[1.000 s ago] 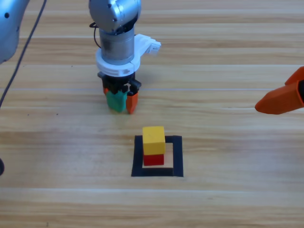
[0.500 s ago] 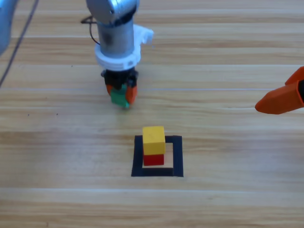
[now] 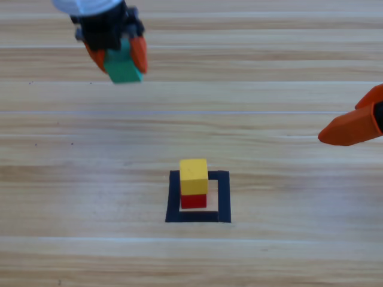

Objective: Stack the blocks in the rectangular block: red at the bottom, yellow in the middle, green on top

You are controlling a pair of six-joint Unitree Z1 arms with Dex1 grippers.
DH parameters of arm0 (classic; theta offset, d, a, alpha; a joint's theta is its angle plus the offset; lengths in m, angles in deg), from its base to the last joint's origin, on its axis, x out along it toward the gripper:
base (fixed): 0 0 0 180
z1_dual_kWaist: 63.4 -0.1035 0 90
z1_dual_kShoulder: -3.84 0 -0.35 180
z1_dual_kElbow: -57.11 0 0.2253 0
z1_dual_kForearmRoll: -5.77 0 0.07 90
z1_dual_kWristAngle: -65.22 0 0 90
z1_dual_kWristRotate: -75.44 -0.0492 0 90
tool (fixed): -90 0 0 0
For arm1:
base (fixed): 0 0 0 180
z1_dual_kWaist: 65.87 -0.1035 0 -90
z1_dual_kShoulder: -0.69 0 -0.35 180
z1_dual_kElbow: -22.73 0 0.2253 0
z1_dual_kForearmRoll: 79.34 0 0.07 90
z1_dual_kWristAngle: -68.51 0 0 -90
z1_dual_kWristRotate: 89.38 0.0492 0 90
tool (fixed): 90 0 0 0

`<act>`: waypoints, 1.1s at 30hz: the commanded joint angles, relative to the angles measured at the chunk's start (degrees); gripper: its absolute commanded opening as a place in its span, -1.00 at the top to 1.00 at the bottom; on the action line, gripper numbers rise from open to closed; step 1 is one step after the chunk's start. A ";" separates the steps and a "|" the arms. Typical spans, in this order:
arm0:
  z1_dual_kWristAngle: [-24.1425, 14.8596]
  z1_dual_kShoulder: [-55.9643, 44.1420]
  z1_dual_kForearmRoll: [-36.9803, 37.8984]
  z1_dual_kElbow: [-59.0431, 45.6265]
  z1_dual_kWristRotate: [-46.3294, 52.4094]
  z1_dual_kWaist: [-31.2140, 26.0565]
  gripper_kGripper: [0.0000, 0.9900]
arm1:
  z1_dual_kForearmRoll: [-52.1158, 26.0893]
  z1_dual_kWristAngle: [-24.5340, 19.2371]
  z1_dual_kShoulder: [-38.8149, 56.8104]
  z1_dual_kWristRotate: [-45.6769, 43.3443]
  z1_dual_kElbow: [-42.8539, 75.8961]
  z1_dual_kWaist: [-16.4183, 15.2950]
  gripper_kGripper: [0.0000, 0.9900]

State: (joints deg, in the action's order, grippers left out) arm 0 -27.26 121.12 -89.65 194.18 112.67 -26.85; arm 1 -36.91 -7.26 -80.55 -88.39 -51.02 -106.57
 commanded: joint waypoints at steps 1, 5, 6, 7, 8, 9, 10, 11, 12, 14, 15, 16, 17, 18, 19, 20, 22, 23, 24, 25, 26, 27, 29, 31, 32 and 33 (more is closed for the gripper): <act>0.28 2.60 -0.45 -2.72 2.14 5.29 0.92 | -1.24 -0.07 -3.49 0.25 -0.41 -3.33 -0.99; 0.37 5.06 -0.45 -2.89 2.93 6.61 0.92 | -1.24 -1.22 -4.72 0.25 -1.46 -5.53 -0.99; 0.37 5.68 -0.45 -2.98 3.11 6.79 0.92 | -1.24 -1.22 -4.98 0.25 -1.55 -5.61 -0.99; 0.46 6.30 -0.45 -2.98 3.46 7.14 0.92 | -1.24 -1.31 -5.16 0.25 -1.64 -5.70 -0.99; 0.46 6.73 -0.45 -2.98 3.81 7.31 0.92 | -1.24 -1.31 -5.25 0.16 -1.64 -5.61 -0.99; 0.46 7.09 -0.45 -2.98 4.16 7.66 0.92 | -1.24 -1.39 -5.25 0.16 -1.64 -5.70 -0.99; 0.46 7.35 -0.45 -2.89 4.60 8.10 0.92 | -1.24 -1.48 -5.25 0.16 -1.64 -5.61 -0.99; 0.46 7.70 -0.45 -2.80 4.95 8.46 0.92 | -1.24 -1.48 -5.25 0.16 -1.55 -5.61 -0.99; 0.37 7.79 -0.45 -2.72 5.39 8.90 0.92 | -1.24 -1.57 -5.25 0.16 -1.55 -5.61 -0.99; 0.46 8.14 -0.45 -2.28 6.19 9.77 0.92 | -1.24 -1.83 -5.25 0.16 -1.46 -5.61 -0.99; 0.37 8.49 -0.45 -2.01 6.98 10.21 0.92 | -1.24 -2.10 -5.25 0.16 -1.46 -5.61 -0.99; 0.37 8.93 -0.45 -1.66 7.24 10.65 0.92 | -1.24 -2.10 -5.25 0.16 -1.46 -5.61 -0.99; 0.37 9.37 -0.45 -1.40 7.50 10.92 0.92 | -1.24 -2.10 -5.25 0.16 -1.46 -5.61 -0.99; 0.37 9.72 -0.45 -1.05 7.68 11.27 0.92 | -1.24 -2.27 -5.25 0.16 -1.37 -5.61 -0.99; 0.46 9.90 -0.45 -1.05 7.94 11.53 0.92 | -1.24 -2.36 -5.25 0.16 -1.37 -5.61 -0.99; 0.46 9.99 -0.45 -1.05 8.29 11.71 0.92 | -1.24 -2.36 -5.25 0.16 -1.37 -5.61 -0.99; 0.63 10.07 -0.45 -1.13 8.82 11.97 0.92 | -1.24 -2.54 -5.25 0.16 -1.46 -5.61 -0.99; 0.72 10.07 -0.45 -1.22 9.35 11.97 0.92 | -1.33 -2.71 -5.25 0.25 -1.46 -5.61 -0.99; 0.89 10.16 -0.45 -1.40 9.96 11.97 0.92 | -1.33 -2.71 -5.42 0.25 -1.55 -5.61 -0.99; 1.25 10.34 -0.45 -1.40 9.96 11.97 0.92 | -1.33 -2.71 -5.69 0.25 -1.64 -5.61 -0.99; 1.42 10.43 -0.45 -1.40 10.14 11.97 0.92 | -1.33 -2.71 -6.13 0.25 -1.81 -5.61 -0.99; 1.69 10.60 -0.45 -1.22 10.40 11.97 0.92 | -1.33 -2.80 -6.57 0.25 -1.90 -5.61 -0.99; 2.30 11.04 -0.45 -1.13 11.02 11.97 0.92 | -1.33 -2.89 -7.18 0.25 -2.08 -5.61 -0.99; 3.09 12.01 -0.45 -0.78 11.46 11.97 0.92 | -1.33 -3.24 -7.27 0.25 -2.08 -5.61 -0.99; 3.27 12.45 -0.45 -0.43 11.72 11.97 0.92 | -1.33 -3.33 -7.36 0.25 -2.16 -5.61 -0.99; 3.62 12.62 -0.45 -0.25 11.99 11.97 0.92 | -1.33 -3.41 -7.36 0.25 -2.25 -5.61 -0.99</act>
State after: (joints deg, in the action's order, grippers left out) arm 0 -25.00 129.58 -89.68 192.43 123.28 -15.92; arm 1 -37.02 -9.39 -84.30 -88.39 -52.68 -110.88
